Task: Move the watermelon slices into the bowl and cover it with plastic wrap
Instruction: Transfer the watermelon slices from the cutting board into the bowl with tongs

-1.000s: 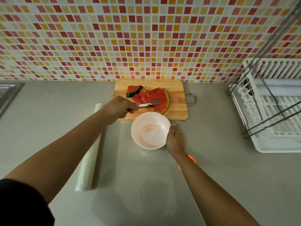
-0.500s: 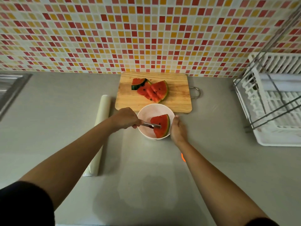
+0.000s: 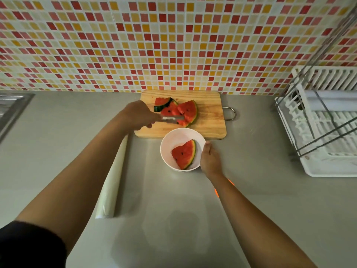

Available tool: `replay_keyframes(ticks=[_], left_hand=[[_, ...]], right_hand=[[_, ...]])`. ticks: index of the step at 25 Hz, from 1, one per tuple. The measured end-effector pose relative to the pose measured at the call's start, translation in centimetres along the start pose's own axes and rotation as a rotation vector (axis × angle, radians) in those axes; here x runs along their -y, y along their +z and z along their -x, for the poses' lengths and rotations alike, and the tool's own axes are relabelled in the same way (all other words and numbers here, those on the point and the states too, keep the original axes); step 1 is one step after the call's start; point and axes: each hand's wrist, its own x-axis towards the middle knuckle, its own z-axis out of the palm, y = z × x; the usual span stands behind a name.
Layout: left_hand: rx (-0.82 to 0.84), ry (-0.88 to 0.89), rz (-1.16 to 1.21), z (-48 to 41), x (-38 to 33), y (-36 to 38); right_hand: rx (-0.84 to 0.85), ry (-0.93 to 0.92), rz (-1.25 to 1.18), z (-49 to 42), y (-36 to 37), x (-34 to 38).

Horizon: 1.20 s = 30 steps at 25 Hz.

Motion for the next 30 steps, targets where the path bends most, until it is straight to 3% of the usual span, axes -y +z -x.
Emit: replay_keyframes(ticks=[3, 6, 18, 25, 30], left_hand=[[-0.048, -0.099, 0.234, -1.9, -0.2, 2.3], [-0.027, -0.102, 0.315, -3.1, -0.1, 4.4], [-0.228, -0.115, 0.275, -6.4, -2.1, 8.0], [-0.156, -0.165, 0.606, -5.0, 0.3, 7.6], [-0.095, -0.108, 0.821, 0.2, 4.3, 6.7]], right_hand=[[0.017, -0.008, -0.014, 0.0, -0.2, 0.0], [0.026, -0.017, -0.006, 0.0, -0.4, 0.1], [0.026, -0.075, -0.034, 0.3, -0.5, 0.1], [0.043, -0.047, 0.003, 0.0, -0.4, 0.0], [0.039, -0.033, 0.067, 0.0, -0.5, 0.1]])
